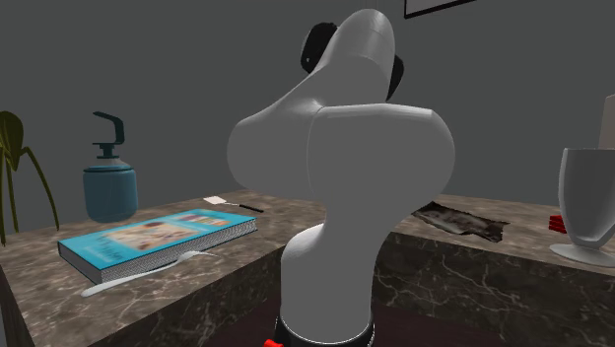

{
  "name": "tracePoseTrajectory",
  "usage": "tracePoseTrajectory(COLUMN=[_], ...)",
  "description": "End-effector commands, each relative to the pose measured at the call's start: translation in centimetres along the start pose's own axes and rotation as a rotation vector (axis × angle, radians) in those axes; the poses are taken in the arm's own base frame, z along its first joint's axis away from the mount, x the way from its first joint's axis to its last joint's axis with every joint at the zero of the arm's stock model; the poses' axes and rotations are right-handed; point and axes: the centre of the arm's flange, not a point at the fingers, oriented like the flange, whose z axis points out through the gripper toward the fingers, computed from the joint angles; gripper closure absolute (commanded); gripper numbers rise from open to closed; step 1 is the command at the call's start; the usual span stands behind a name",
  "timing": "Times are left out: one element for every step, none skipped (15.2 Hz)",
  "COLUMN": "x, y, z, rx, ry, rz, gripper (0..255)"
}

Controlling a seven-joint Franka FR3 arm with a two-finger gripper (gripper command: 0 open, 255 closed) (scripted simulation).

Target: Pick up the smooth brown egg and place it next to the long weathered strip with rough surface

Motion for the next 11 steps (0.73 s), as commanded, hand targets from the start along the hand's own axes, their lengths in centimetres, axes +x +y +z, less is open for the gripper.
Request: tracePoseTrajectory(x=[-0.3, -0.4, -0.5, -0.6, -0.6, -0.6, -0.6, -0.6, -0.6, -0.6, -0.6], y=[-0.1, -0.2, -0.3, -0.3, -0.3, -0.3, -0.3, -0.3, -0.3, -0.3, -0.3], z=[0.9, 1.5, 2.0, 2.3, 2.3, 2.3, 2.3, 2.3, 2.3, 2.3, 2.3], rx=[0.0, 0.0, 0.0, 0.0, 0.0, 0.0, 0.0, 0.0, 0.0, 0.0, 0.0], ry=[0.0, 0.0, 0.0, 0.0, 0.0, 0.0, 0.0, 0.0, 0.0, 0.0, 0.0], rz=[0.0, 0.0, 0.0, 0.0, 0.0, 0.0, 0.0, 0.0, 0.0, 0.0, 0.0], gripper=[255, 255, 255, 255, 255, 255, 255, 255, 255, 255, 255])
